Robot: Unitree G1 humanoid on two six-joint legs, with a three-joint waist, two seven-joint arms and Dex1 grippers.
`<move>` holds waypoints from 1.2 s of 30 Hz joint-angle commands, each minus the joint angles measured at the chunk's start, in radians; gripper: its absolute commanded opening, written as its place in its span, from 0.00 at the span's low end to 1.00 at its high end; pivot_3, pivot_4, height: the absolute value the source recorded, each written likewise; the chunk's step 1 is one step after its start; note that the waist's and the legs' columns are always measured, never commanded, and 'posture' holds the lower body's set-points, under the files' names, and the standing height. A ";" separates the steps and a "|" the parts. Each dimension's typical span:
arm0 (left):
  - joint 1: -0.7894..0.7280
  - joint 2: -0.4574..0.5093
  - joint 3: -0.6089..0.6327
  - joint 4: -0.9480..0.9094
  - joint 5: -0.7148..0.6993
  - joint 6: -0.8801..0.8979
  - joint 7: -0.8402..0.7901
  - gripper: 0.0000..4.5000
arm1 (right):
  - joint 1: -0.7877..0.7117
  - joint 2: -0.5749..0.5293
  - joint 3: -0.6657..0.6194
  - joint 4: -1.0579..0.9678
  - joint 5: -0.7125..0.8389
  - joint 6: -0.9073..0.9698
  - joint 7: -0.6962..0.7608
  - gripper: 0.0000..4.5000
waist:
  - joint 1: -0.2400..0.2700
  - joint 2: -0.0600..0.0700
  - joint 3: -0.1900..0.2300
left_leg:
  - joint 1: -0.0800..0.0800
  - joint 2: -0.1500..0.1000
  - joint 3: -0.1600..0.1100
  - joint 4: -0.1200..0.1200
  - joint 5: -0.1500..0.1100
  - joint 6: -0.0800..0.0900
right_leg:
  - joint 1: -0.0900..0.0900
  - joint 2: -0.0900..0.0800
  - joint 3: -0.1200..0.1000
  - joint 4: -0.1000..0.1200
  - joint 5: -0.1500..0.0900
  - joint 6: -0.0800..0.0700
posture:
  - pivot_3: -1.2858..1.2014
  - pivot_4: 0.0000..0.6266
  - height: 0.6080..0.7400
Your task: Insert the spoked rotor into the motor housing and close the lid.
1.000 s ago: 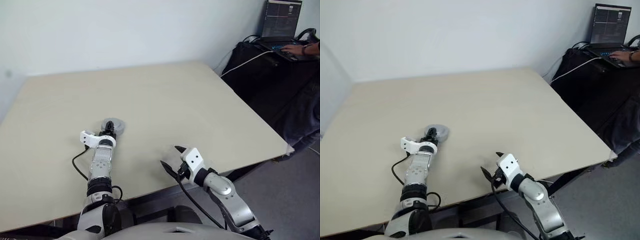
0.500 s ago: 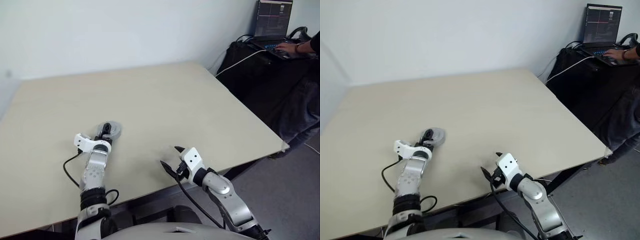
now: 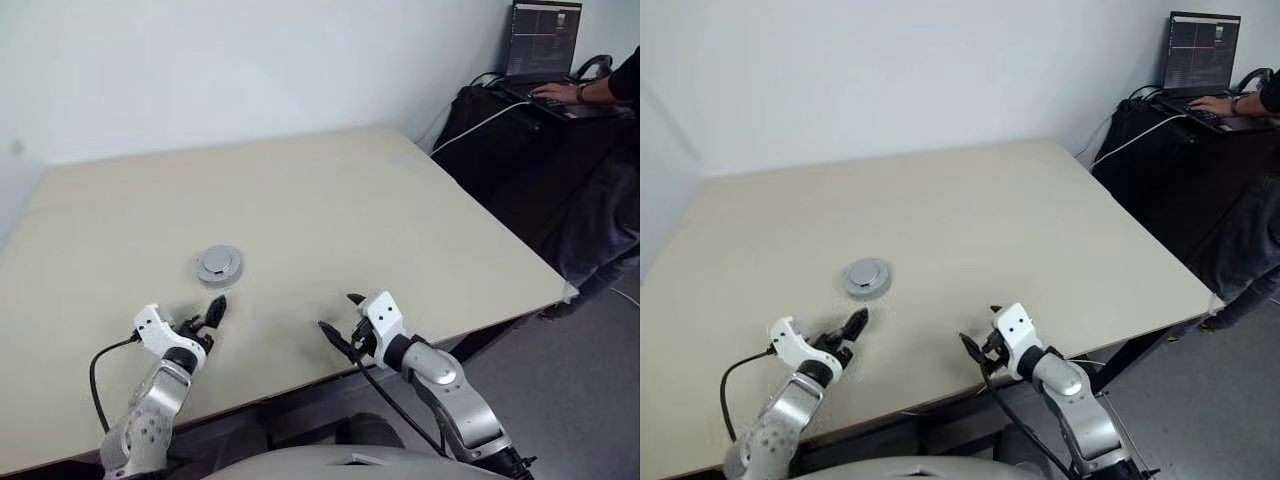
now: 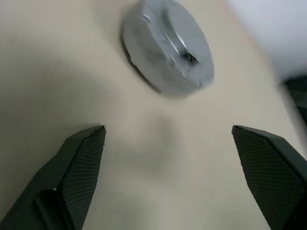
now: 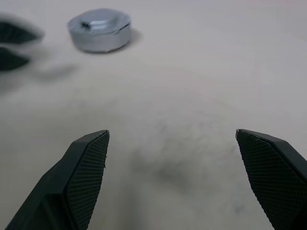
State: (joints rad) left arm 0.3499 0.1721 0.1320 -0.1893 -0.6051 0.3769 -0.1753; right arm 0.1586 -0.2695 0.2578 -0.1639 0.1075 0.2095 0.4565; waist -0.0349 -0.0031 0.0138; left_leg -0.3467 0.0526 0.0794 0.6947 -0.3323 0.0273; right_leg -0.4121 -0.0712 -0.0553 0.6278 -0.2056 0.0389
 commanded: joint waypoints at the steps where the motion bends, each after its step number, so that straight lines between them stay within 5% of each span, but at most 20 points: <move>1: 0.026 0.005 -0.089 -0.040 0.179 -0.199 -0.064 0.99 | -0.013 0.013 -0.048 -0.009 0.018 -0.011 -0.020 1.00 | 0.006 0.000 0.001 | -0.001 0.000 0.000 0.000 0.000 0.000 | -0.001 0.000 0.000 0.000 0.000 0.000 | 0.52 0.00 1.00; 7: 0.033 -0.036 -0.184 0.049 0.555 -0.545 0.079 0.99 | 0.034 0.049 -0.079 0.010 -0.069 -0.148 -0.135 1.00 | 0.023 0.004 0.002 | -0.002 0.000 0.000 -0.002 0.000 0.000 | -0.003 0.000 0.000 -0.001 0.000 0.000 | 0.52 0.00 1.00; 12: 0.012 -0.091 -0.196 0.134 0.648 -0.669 0.152 0.99 | 0.061 0.092 -0.099 0.042 -0.116 -0.259 -0.225 1.00 | 0.021 0.005 0.002 | -0.005 0.000 0.001 -0.003 0.000 0.001 | -0.002 0.000 0.000 0.000 0.000 0.000 | 0.52 0.00 1.00; 20: 0.021 -0.141 -0.176 0.194 0.698 -0.789 0.232 0.99 | 0.098 0.145 -0.141 0.092 -0.132 -0.333 -0.317 1.00 | 0.022 0.005 0.002 | -0.007 0.001 0.001 -0.003 0.000 0.001 | -0.003 0.000 0.000 -0.001 0.000 0.000 | 0.52 0.00 1.00; 36: 0.043 -0.172 -0.230 0.080 0.717 -0.715 0.221 0.99 | 0.087 0.178 -0.168 0.140 -0.151 -0.367 -0.366 1.00 | 0.021 0.005 0.002 | -0.007 0.001 0.001 -0.003 0.000 0.001 | -0.004 0.000 -0.001 -0.001 -0.001 0.000 | 0.52 0.00 1.00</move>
State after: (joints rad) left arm 0.4039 0.0033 -0.0888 -0.0573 0.1016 -0.3373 0.0425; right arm 0.2585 -0.0953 0.0985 -0.0085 -0.0389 -0.1320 0.1009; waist -0.0140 0.0022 0.0161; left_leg -0.3540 0.0536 0.0805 0.6919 -0.3325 0.0285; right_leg -0.4164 -0.0714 -0.0561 0.6270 -0.2063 0.0387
